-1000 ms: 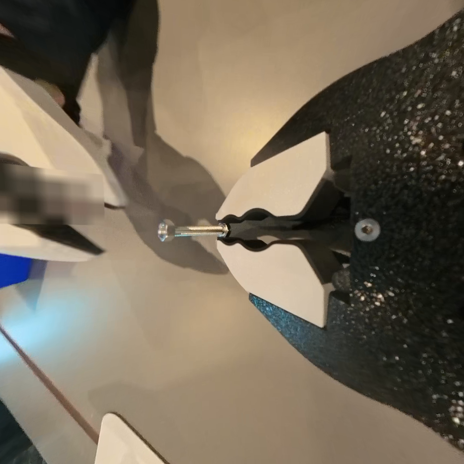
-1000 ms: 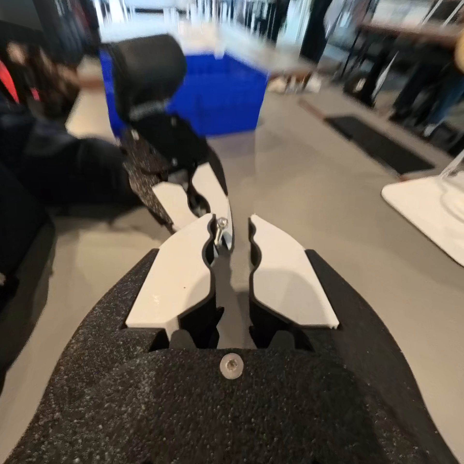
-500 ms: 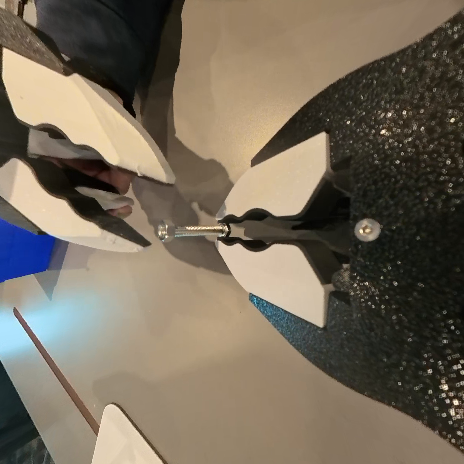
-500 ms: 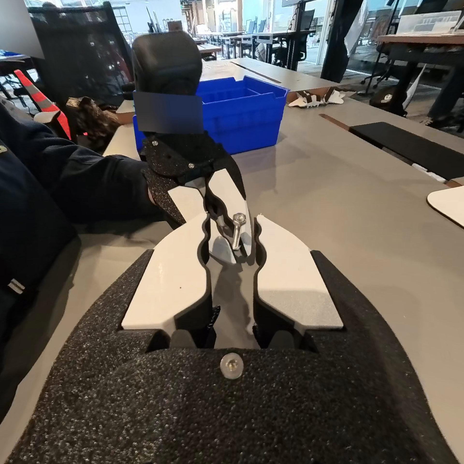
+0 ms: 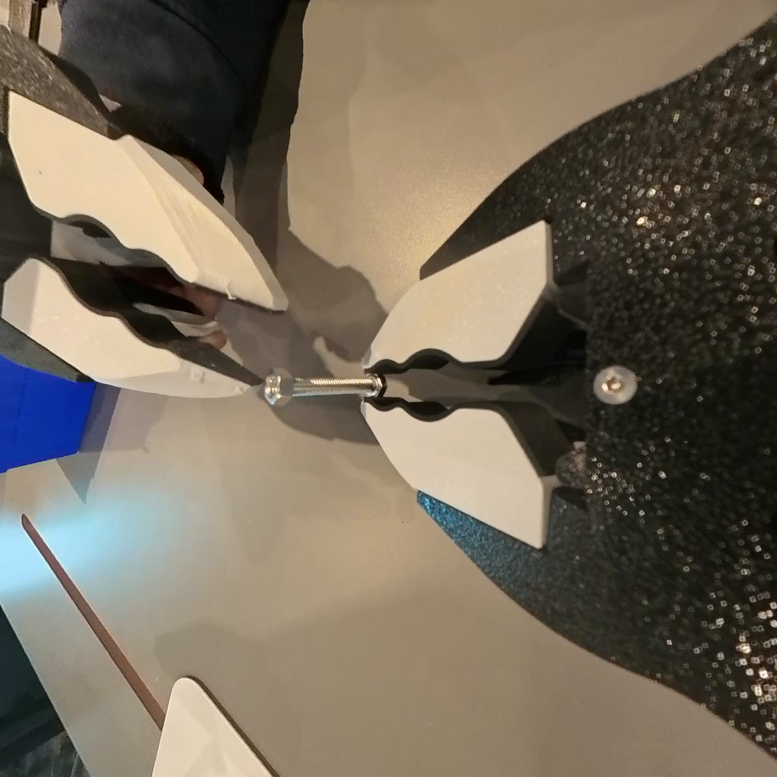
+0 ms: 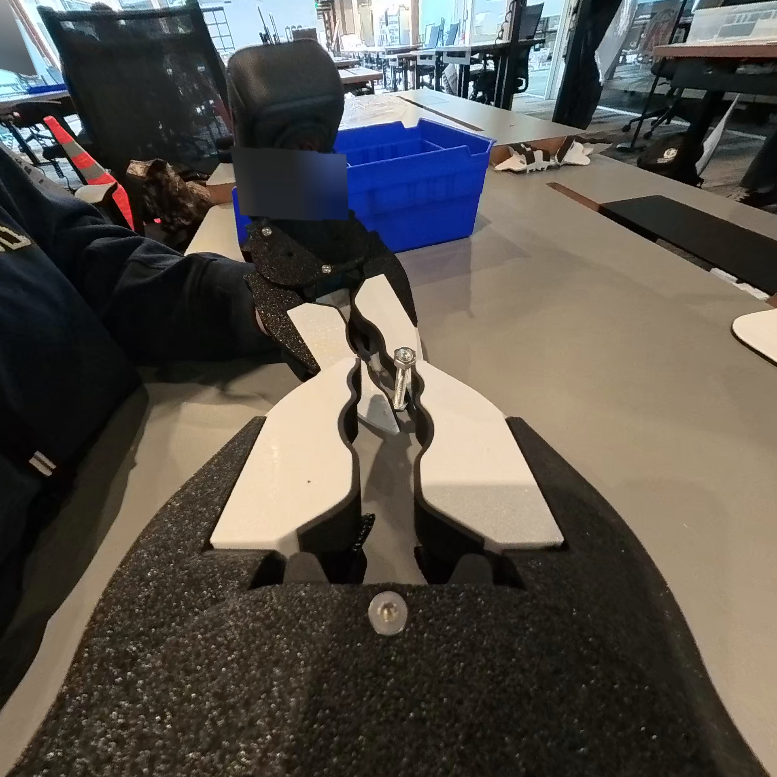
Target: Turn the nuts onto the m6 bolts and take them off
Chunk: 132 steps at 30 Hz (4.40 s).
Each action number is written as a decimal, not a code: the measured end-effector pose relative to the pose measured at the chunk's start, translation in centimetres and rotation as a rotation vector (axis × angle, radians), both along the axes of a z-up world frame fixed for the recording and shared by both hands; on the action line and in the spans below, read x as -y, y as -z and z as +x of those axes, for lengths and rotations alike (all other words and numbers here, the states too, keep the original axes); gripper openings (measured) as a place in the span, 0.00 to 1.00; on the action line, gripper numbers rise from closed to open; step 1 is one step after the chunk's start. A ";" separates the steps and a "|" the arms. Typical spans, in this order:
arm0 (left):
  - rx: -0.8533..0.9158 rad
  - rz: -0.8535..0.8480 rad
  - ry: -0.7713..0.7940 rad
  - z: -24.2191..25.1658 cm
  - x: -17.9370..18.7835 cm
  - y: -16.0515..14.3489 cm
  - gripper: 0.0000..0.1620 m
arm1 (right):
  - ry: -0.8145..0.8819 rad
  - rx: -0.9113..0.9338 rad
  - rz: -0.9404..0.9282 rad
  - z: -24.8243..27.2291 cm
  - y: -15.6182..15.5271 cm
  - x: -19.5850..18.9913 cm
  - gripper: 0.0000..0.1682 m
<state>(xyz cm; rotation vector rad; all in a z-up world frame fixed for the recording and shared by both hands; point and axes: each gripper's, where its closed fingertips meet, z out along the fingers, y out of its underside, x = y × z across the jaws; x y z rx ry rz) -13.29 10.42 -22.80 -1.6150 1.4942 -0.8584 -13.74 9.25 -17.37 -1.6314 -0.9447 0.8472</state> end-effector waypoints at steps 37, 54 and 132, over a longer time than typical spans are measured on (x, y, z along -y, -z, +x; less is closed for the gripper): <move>-0.006 0.000 0.001 0.0 0.0 0.0 0.06 | 0.013 0.043 0.038 -0.2 0.1 -0.2 0.15; -0.003 0.003 -0.008 0.0 -0.1 -0.1 0.06 | 0.007 0.028 0.067 0.1 -0.4 -0.1 0.05; -0.028 0.017 -0.009 0.1 -0.1 0.3 0.06 | -0.048 0.034 0.074 -0.3 0.6 0.5 0.02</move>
